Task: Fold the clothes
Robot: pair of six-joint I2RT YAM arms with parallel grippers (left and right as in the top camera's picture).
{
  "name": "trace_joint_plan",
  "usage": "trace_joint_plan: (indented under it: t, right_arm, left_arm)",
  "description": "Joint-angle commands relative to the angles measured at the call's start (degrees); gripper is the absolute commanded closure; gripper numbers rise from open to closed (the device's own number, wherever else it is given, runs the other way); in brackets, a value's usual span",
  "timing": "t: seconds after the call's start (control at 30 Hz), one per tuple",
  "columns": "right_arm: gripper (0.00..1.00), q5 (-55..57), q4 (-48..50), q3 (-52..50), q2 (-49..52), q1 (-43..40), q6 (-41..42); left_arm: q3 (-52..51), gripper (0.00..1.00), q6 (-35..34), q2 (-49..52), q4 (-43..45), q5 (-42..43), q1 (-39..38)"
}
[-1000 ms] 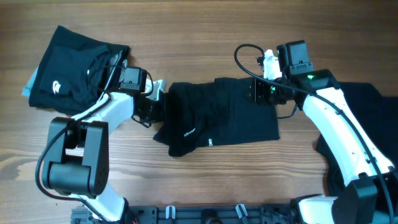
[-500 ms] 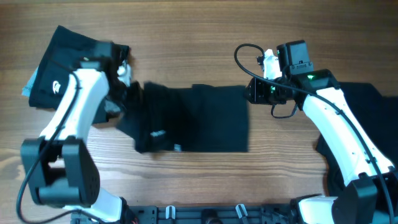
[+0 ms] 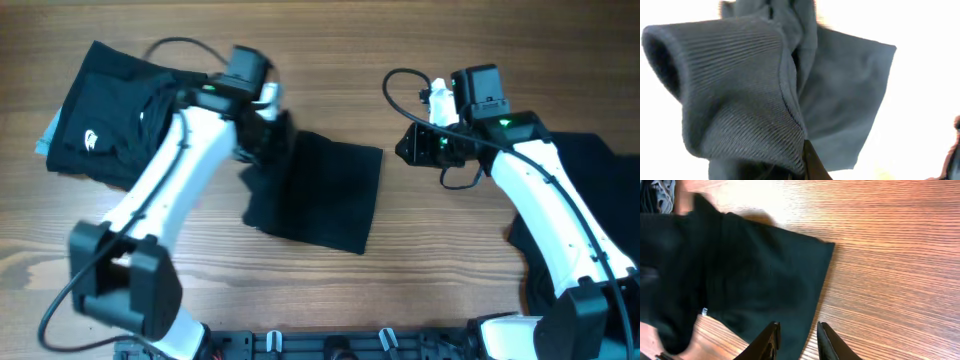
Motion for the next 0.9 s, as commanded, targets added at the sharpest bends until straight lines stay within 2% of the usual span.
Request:
trace_joint_plan:
  t: [0.0,0.2,0.3,0.4,0.47,0.53,0.6,0.8,0.87]
  right_arm:
    - [0.71,0.63,-0.09,0.68,-0.39,-0.59,0.37]
    - [0.70,0.79,-0.09,0.68,-0.39,-0.59,0.26]
    - [0.70,1.95,-0.39,0.68,-0.39,-0.59,0.26]
    - [0.69,1.92,-0.90,0.68,-0.39,-0.59,0.31]
    - [0.63,1.92,-0.98,0.68,-0.39,-0.59,0.31]
    - [0.60,1.90,-0.96,0.68,-0.39,-0.59,0.28]
    - [0.58,1.90,-1.09,0.66,-0.39,-0.57,0.26]
    - [0.46,0.90,-0.92,-0.28,0.42,0.48,-2.27]
    - [0.42,0.61,-0.55,-0.31,1.66,2.19,-4.39]
  left_arm:
    - [0.28,0.96,-6.49,4.28,4.07,1.33,-7.56]
    - [0.28,0.96,-12.07,8.85,6.80,-1.31,-15.13]
    - [0.28,0.93,-15.15,9.81,10.95,-1.68,-17.46]
    - [0.37,0.88,-15.19,9.46,12.28,-1.70,-18.01]
    - [0.68,0.84,-15.15,8.68,12.11,-1.07,-17.11]
    - [1.60,0.82,-14.67,6.99,12.00,3.32,-15.34]
    - [2.86,0.75,-13.16,3.82,11.13,7.74,-12.63]
    - [3.89,0.62,-9.27,-5.64,3.91,3.96,-4.55]
    - [3.89,0.62,-7.65,-8.17,3.34,3.93,-1.95]
